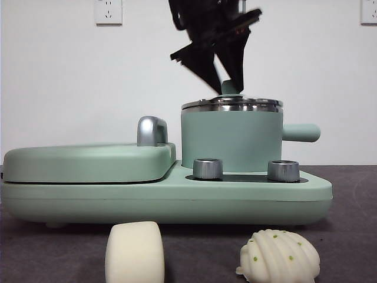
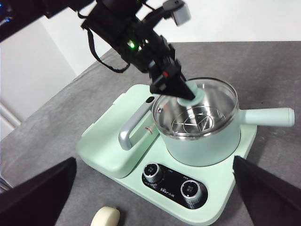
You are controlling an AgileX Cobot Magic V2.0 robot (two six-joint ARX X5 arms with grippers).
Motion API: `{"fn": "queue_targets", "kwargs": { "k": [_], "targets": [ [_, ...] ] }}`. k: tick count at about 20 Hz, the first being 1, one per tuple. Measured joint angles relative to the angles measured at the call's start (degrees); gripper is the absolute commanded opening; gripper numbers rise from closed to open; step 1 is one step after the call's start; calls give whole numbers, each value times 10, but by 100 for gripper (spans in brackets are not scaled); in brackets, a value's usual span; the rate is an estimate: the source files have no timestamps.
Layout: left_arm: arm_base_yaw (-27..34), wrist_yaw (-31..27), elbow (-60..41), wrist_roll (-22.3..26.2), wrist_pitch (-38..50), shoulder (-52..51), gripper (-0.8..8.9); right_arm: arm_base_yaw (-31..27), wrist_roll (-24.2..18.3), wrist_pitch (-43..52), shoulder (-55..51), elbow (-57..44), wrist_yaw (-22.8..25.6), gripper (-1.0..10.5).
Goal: Put the buns in a small steamer
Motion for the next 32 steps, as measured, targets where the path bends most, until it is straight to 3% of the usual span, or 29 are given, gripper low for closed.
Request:
{"fn": "queue_targets", "kwargs": {
  "k": [7, 13, 17, 22, 32],
  "targets": [
    [-1, 0, 3, 6, -2, 0, 52, 0, 0, -1, 0, 0, 0, 582],
    [10, 1, 83, -2, -75, 9, 51, 0, 1, -1, 2, 0, -1, 538],
    [34, -21, 171, -14, -109, 9, 51, 19, 5, -16, 42, 8, -50, 512],
    [86, -40, 226, -23, -113, 9, 51, 120, 40, -21, 133, 49, -22, 512],
    [209, -41, 226, -57, -113, 9, 51, 466, 148, 4, 398, 75, 222, 512]
  ]
}}
